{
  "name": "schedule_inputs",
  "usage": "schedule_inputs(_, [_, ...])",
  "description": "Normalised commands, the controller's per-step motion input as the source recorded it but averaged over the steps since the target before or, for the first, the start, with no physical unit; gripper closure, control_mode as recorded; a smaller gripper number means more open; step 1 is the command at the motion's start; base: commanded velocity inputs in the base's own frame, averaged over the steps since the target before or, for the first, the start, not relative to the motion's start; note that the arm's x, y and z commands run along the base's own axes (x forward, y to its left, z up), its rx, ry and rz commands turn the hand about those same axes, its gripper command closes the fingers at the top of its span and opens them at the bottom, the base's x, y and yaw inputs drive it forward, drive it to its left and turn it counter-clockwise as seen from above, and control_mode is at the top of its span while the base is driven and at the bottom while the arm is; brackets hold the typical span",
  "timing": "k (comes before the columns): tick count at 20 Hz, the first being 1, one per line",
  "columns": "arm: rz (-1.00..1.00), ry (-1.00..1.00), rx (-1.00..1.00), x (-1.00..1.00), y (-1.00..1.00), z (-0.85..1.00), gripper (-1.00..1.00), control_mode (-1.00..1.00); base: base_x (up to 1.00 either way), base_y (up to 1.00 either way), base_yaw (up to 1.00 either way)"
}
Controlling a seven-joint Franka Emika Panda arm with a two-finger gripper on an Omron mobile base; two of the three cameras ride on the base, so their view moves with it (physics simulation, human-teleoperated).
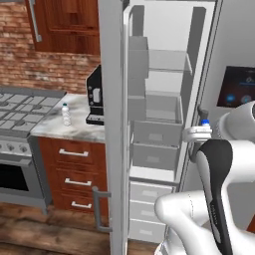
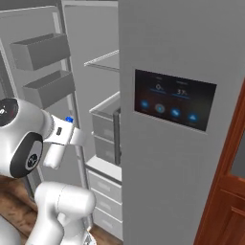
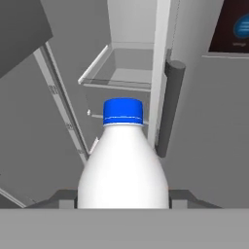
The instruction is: Take the bottled waters from the counter and place them in the freezer to freeze. Close the freezer door after placing the bottles.
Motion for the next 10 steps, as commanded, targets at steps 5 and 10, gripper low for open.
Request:
schedule_inputs(5, [0.0,0.0,0.0,0.0,0.0,0.0,1.0,1.0,0.19,0.23,0.0])
schedule_inputs(10, [0.0,0.0,0.0,0.0,0.0,0.0,1.0,1.0,0.27,0.42,0.0])
